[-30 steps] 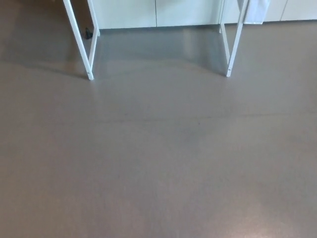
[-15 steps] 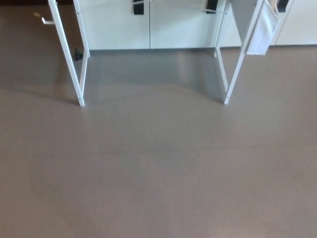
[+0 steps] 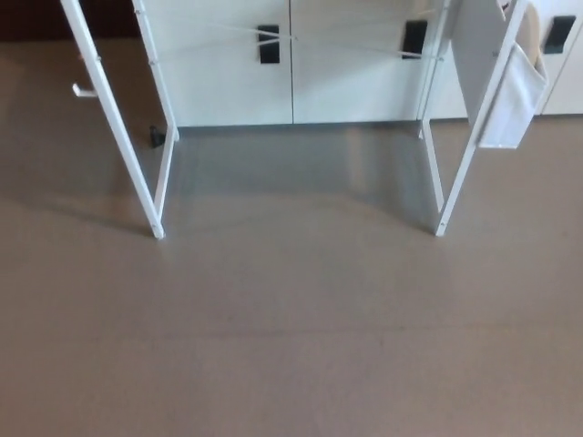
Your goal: The robot walk towards a table in front and uses its left hand to pick up the pot from the base and pour water to the cup on the right hand side
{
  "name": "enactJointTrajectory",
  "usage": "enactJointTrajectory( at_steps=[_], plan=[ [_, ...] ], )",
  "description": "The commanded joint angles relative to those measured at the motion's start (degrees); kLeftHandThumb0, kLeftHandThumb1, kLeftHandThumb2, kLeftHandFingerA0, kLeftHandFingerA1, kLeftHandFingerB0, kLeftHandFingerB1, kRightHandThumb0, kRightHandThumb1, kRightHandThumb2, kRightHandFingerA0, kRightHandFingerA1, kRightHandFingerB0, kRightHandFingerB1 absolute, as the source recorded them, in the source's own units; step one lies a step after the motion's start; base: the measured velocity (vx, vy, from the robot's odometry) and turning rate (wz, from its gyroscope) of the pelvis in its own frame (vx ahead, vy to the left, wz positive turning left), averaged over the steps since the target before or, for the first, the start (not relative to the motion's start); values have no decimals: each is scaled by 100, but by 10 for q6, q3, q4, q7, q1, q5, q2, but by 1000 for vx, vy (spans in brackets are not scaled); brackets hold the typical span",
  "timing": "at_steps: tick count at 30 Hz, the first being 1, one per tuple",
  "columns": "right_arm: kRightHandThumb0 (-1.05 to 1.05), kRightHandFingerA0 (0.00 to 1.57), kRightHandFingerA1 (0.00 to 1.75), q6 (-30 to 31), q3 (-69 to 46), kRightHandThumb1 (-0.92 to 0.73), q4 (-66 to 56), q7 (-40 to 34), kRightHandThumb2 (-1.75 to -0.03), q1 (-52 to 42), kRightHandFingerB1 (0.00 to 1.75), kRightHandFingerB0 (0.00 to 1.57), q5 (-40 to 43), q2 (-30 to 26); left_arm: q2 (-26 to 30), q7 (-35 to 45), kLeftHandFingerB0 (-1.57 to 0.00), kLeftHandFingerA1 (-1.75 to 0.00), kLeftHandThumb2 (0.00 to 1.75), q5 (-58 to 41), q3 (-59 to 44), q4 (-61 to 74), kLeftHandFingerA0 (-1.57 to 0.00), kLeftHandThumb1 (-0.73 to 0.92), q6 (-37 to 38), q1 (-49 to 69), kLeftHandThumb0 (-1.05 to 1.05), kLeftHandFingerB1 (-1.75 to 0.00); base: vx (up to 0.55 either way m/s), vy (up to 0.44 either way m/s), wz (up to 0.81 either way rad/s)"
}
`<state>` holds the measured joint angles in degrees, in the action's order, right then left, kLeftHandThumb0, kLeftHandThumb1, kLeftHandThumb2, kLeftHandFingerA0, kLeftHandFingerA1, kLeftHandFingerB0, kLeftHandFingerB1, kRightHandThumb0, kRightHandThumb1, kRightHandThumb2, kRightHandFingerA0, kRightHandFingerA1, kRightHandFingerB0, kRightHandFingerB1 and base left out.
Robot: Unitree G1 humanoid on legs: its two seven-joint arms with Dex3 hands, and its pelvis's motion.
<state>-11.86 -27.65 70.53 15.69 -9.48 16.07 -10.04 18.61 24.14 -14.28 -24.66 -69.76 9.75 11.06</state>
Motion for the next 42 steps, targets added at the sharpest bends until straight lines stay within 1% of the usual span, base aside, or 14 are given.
enactJointTrajectory(
  at_steps=[1,4,6,12,14,15,17,18,30,33,34,39,40,42],
  plan=[
    [-46,6,48,-12,6,-61,2,-6,-85,-4,13,0,-4,-5,14,-1,-45,-43,57,3,2,0,-47,55,14,-1,-32,-36,343,150,-19],
    [-40,8,41,-11,4,-73,2,0,-63,-4,14,1,1,-5,15,-6,-48,-45,56,4,5,3,-51,52,13,-1,-31,-36,448,252,-11],
    [-46,6,49,-8,3,-60,4,-2,-85,-1,14,0,2,-5,18,0,-44,-44,57,5,7,1,-46,57,13,-3,-32,-35,395,246,-20],
    [-37,9,43,-4,5,-71,5,-8,-64,3,13,1,1,-4,23,9,-44,-43,56,3,11,-2,-46,53,12,-5,-34,-35,280,71,8],
    [-42,6,47,-7,5,-63,5,-3,-87,2,13,0,1,-4,24,13,-42,-44,58,3,12,-3,-45,56,12,-5,-35,-35,257,-40,11],
    [-37,9,43,-8,7,-74,5,-4,-63,1,13,1,0,-4,25,16,-41,-43,57,2,12,-4,-43,56,14,-5,-39,-34,216,-106,14],
    [-42,6,47,-11,8,-65,5,-3,-86,0,13,0,-1,-4,25,18,-42,-43,56,1,11,-7,-46,55,12,-6,-36,-34,286,-175,15],
    [-39,9,39,-13,10,-75,4,-3,-62,-1,17,0,-3,-4,25,19,-41,-43,58,2,12,-7,-44,57,14,-6,-38,-34,360,-206,16],
    [-40,11,42,-8,15,-73,14,-10,-62,3,17,2,-4,-8,25,12,-46,-45,56,2,14,-4,-51,54,15,-5,-35,-36,222,-68,3],
    [-45,7,48,-11,21,-61,16,-10,-84,3,15,0,-9,-9,27,9,-45,-45,57,3,14,-8,-51,56,11,-8,-34,-35,254,184,-11],
    [-41,7,43,-13,23,-70,17,-8,-65,4,14,1,-11,-10,27,10,-45,-45,56,4,15,-8,-50,55,13,-8,-35,-35,301,244,8],
    [-45,9,51,-14,25,-61,13,-18,-83,0,19,0,-9,-7,27,10,-45,-45,57,6,18,-5,-51,56,15,-3,-35,-35,301,112,-17],
    [-43,10,44,-19,27,-73,12,-12,-61,-3,20,0,-10,-7,28,7,-46,-45,57,8,20,-5,-52,57,14,-5,-37,-36,156,129,-1],
    [-41,10,44,-16,25,-73,13,-11,-62,-1,18,2,-7,-7,28,10,-45,-46,57,6,19,-4,-51,56,12,-6,-37,-35,163,102,9]
  ],
)
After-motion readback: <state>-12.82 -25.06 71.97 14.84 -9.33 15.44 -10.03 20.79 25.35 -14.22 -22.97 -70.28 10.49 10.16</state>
